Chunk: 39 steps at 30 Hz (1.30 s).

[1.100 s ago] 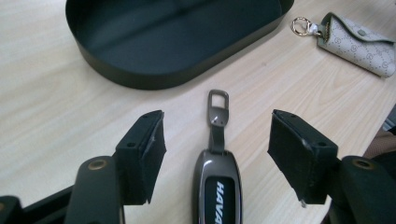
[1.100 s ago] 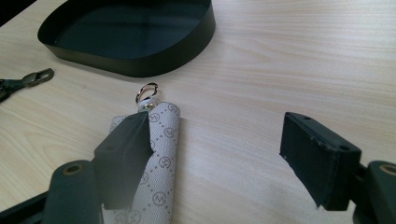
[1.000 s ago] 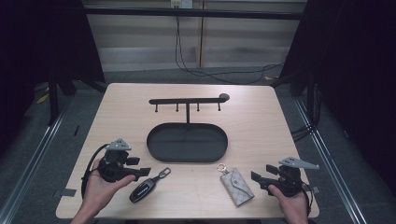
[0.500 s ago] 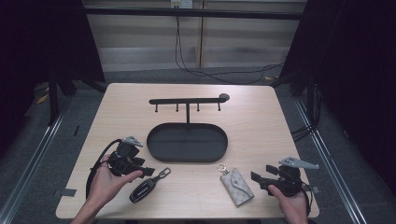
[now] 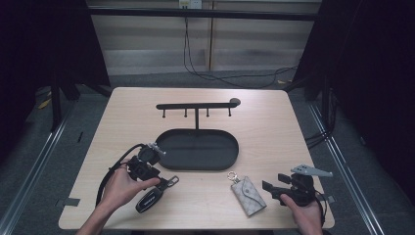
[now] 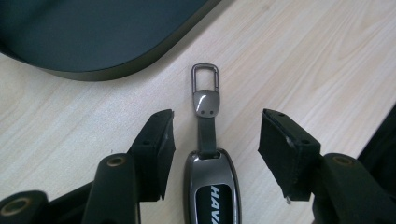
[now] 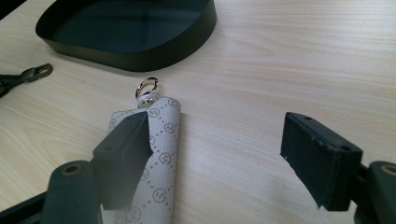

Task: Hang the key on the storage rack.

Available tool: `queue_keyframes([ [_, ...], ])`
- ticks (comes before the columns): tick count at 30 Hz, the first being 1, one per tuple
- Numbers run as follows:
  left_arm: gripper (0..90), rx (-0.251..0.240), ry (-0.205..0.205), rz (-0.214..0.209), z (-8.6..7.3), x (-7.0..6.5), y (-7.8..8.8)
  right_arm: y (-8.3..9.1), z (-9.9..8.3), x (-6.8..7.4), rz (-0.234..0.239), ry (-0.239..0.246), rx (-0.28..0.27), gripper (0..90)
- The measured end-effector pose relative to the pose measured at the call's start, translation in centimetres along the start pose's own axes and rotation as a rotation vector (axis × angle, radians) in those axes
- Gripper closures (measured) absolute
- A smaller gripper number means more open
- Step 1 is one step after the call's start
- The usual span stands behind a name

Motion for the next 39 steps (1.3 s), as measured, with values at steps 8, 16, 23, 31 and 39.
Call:
queue_keyframes([
  [8,51.2,0.062,-0.037,0.009,0.8,-0.2,-1.3,0.0,0.0,0.1,0.001,0.005,-0.002,23.9],
  [16,54.8,0.105,-0.04,0.021,1.5,-0.4,-2.3,0.0,0.0,0.1,0.002,0.008,0.0,23.6],
  [23,57.9,0.139,-0.058,0.05,2.0,-0.5,-3.3,0.0,0.0,0.1,0.001,0.01,-0.002,23.6],
  [31,63.7,0.162,-0.064,0.055,2.1,-0.5,-4.2,0.1,0.0,0.2,0.0,0.016,0.0,23.6],
  [39,67.1,0.153,-0.061,0.074,2.0,-0.4,-4.8,0.1,0.0,0.2,0.002,0.015,-0.002,23.7],
])
Point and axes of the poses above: each handheld gripper's, and its own axes: y roughly backward along the jaws, z roughly out of its top, x roughly to its left, the point moved 2 cm from there along -y, roughly forward along the jaws, and after that the axes turned 13 degrees about y, right-handed, at the moved point
